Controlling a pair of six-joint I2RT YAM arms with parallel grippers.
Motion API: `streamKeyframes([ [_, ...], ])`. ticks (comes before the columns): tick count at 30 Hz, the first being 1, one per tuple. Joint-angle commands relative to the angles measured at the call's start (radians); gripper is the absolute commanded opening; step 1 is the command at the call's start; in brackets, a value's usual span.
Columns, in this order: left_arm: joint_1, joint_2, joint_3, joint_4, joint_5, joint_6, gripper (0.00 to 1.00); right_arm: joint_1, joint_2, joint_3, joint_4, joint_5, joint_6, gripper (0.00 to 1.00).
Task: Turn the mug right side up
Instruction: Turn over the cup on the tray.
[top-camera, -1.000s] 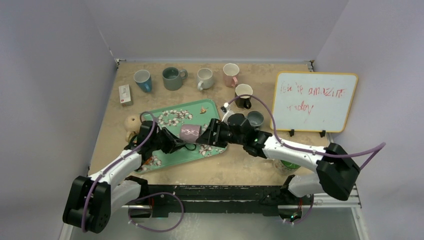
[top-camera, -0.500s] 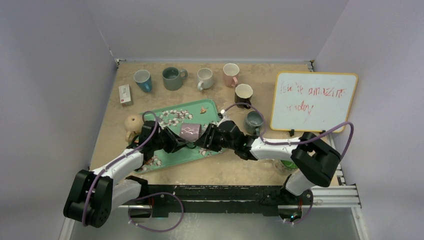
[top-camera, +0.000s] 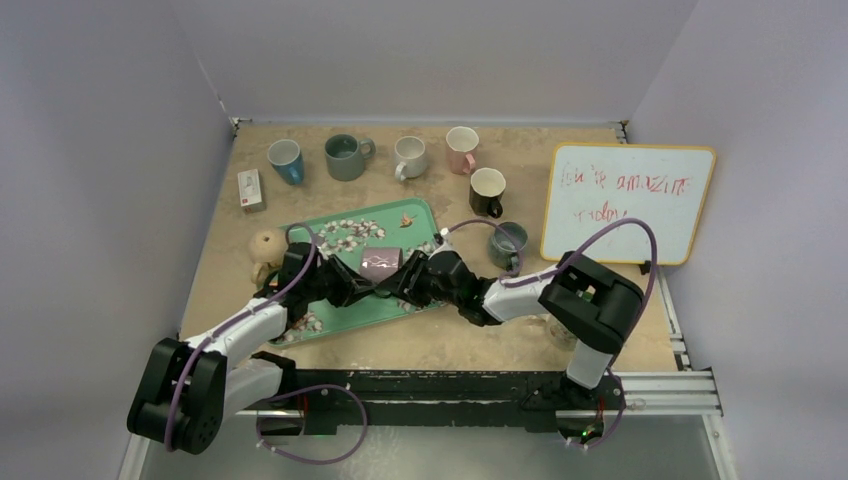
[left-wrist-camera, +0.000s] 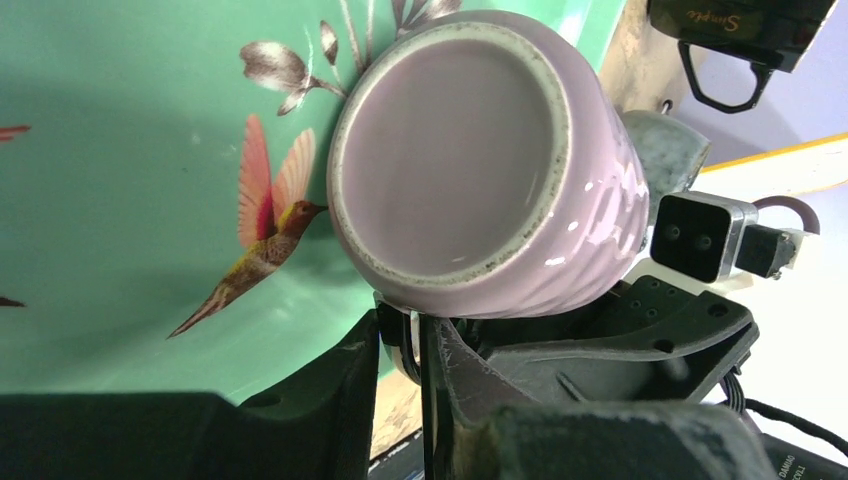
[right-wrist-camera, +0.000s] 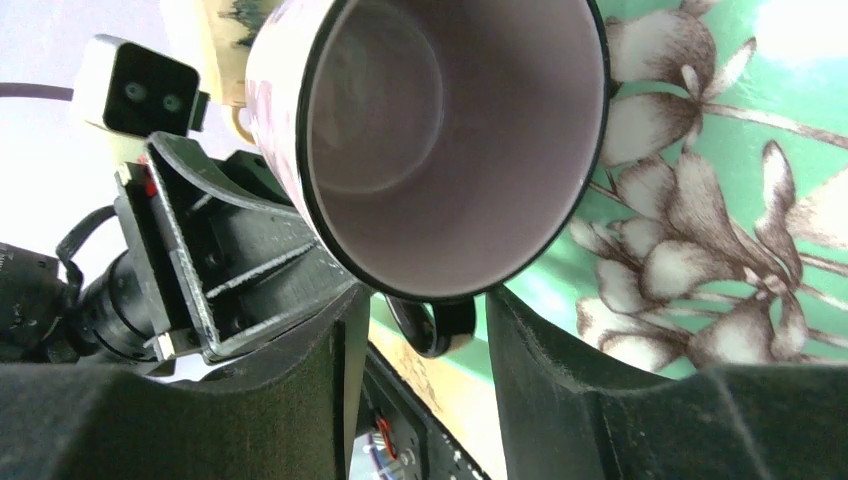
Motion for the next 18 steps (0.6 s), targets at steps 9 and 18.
streamKeyframes([
  [9,-0.005,-0.051,0.104,-0.138,0.003,0.069,0.18,0.004,0.088,-0.057,0.332,0.016,0.052,0.48],
  [18,-0.005,-0.135,0.113,-0.196,-0.006,0.065,0.18,-0.003,0.111,-0.100,0.444,0.067,0.056,0.20],
])
